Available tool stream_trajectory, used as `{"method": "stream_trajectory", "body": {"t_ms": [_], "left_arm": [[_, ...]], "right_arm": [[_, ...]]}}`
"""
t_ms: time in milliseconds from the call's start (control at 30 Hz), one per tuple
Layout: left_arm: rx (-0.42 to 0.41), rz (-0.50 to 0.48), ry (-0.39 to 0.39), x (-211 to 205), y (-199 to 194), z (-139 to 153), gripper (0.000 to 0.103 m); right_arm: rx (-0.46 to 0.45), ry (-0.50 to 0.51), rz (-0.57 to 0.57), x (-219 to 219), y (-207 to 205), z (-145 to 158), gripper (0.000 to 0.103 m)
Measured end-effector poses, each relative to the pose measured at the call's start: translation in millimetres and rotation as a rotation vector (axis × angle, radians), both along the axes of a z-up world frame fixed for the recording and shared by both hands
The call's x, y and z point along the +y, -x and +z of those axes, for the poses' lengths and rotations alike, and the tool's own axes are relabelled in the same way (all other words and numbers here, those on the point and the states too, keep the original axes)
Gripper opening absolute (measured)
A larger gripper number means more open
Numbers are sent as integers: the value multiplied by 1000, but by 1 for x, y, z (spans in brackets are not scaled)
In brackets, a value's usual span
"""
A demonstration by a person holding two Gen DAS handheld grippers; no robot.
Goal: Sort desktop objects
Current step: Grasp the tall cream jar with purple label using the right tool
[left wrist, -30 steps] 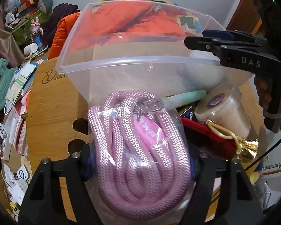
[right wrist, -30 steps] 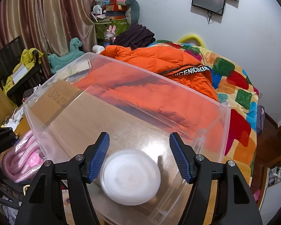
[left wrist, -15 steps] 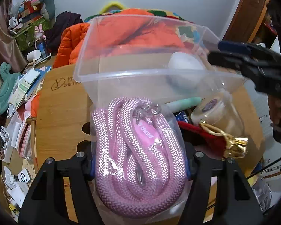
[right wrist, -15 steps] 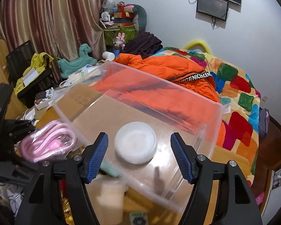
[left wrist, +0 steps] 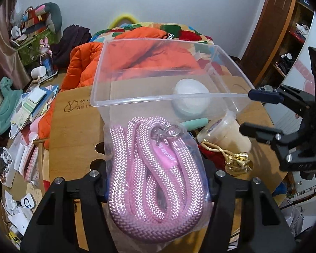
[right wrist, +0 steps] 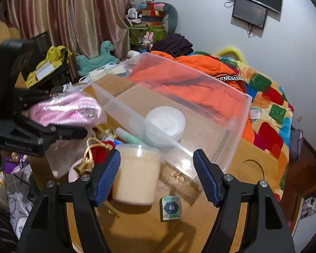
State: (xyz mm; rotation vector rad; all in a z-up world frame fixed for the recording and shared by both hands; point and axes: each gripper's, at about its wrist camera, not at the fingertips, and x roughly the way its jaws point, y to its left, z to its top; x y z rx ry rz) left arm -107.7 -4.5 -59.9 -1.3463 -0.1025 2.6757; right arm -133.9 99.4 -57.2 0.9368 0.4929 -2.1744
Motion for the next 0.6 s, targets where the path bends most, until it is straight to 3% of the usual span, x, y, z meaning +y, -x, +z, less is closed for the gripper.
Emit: {"method": "stream_trajectory", "body": {"t_ms": [600], "left_arm": [[88,14,-27,-5,-2,23,60]], "right_arm": [[-198,-22,47,-19,17,-41,65]]}}
